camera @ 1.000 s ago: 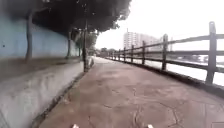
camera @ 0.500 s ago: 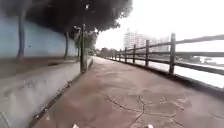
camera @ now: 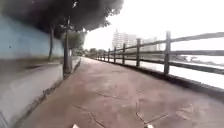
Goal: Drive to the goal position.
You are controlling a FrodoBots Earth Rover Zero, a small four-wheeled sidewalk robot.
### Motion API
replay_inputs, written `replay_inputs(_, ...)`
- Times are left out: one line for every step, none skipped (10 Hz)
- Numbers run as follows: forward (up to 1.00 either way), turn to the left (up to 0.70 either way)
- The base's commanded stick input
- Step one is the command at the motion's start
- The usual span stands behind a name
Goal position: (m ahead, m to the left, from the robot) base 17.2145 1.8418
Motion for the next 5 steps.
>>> replay_inputs(1.0, 0.0)
replay_inputs(1.0, 0.0)
replay_inputs(1.0, 0.0)
replay_inputs(1.0, 0.0)
replay_inputs(1.0, 0.0)
